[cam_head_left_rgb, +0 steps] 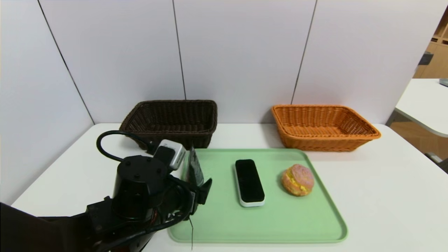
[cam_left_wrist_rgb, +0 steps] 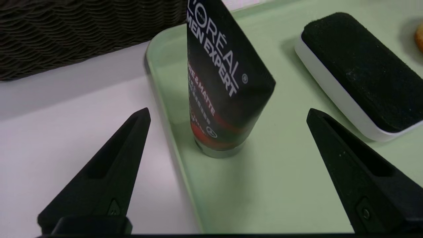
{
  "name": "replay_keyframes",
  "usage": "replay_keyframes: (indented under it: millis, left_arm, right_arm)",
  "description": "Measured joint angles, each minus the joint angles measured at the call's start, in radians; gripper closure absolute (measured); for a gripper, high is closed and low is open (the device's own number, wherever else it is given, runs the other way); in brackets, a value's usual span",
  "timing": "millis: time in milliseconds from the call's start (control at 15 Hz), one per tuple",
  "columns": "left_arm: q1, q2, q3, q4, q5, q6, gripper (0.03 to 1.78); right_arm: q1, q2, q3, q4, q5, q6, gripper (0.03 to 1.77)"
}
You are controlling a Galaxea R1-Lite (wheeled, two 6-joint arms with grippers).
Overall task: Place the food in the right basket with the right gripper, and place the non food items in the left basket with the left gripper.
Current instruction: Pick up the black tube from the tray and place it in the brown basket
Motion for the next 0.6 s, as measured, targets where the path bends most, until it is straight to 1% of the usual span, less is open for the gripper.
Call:
replay_keyframes:
  millis: [133, 400, 467, 600]
  left_arm:
    - [0.0, 0.031, -0.002, -0.017, 0.019, -0.006, 0.12]
    - [0.0, 0.081, -0.002, -0.072, 0.026, -0.011, 0.12]
    - [0.0, 0.091, -0.003, -0.086, 0.037, -0.011, 0.12]
    - [0.0, 0.105, -0.004, -0.11, 0.081, -0.011, 0.12]
  right_arm:
    - [0.0, 0.0, 0.0, 0.0, 0.0, 0.0, 0.1]
    - [0.0, 0.0, 0.0, 0.0, 0.0, 0.0, 0.1]
    - [0.0, 0.0, 0.0, 0.0, 0.0, 0.0, 0.1]
    - [0.0, 0.0, 0.0, 0.0, 0.0, 0.0, 0.1]
